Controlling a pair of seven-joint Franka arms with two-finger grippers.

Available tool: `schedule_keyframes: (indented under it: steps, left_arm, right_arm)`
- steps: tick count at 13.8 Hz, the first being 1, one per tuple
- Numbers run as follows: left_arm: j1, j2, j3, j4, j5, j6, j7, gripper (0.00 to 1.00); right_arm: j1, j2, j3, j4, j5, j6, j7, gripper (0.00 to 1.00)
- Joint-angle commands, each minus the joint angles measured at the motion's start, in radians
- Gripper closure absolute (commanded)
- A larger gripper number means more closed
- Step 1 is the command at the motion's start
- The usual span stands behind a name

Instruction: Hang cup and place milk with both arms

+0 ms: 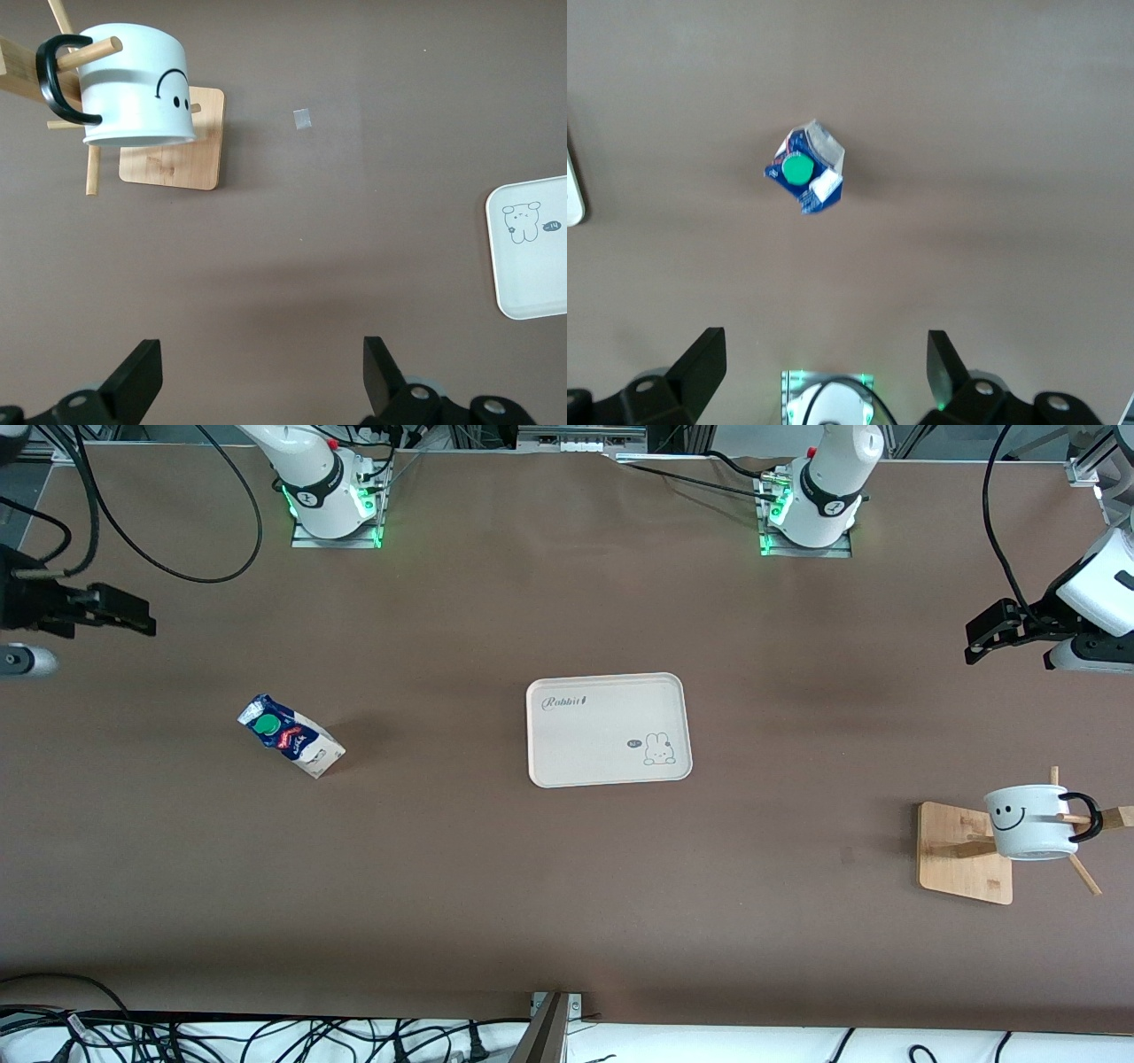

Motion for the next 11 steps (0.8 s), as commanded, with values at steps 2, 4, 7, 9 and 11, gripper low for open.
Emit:
schedule_keyframes:
  steps: [2, 4, 7, 9, 11]
  left_arm:
    - [-0.005, -0.01, 0.009, 0.0, -0.019, -0.01, 0.023, 0.0]
    - [-0.005, -0.005, 0.008, 0.001, -0.019, -0.01, 0.023, 0.0]
    - [-0.005, -0.005, 0.008, 0.003, -0.019, -0.01, 0.021, 0.0]
    - [-0.005, -0.005, 0.008, 0.003, -0.019, -0.01, 0.021, 0.0]
    - [-0.005, -0.005, 0.008, 0.003, -0.019, -0.01, 0.021, 0.0]
  right_arm:
    - [-0.01, -0.048, -0.015, -0.093, -0.011, 0.089, 0.0, 0.0]
    - [-0.008, -0.07, -0.014, -0.141, -0.011, 0.13, 0.006, 0.0]
    - [-0.008, -0.075, -0.011, -0.152, -0.012, 0.144, 0.004, 0.0]
    - [-0.005, -0.072, -0.009, -0.136, -0.012, 0.13, 0.004, 0.0]
    - [-0.005, -0.072, -0.006, -0.136, -0.018, 0.13, 0.001, 0.0]
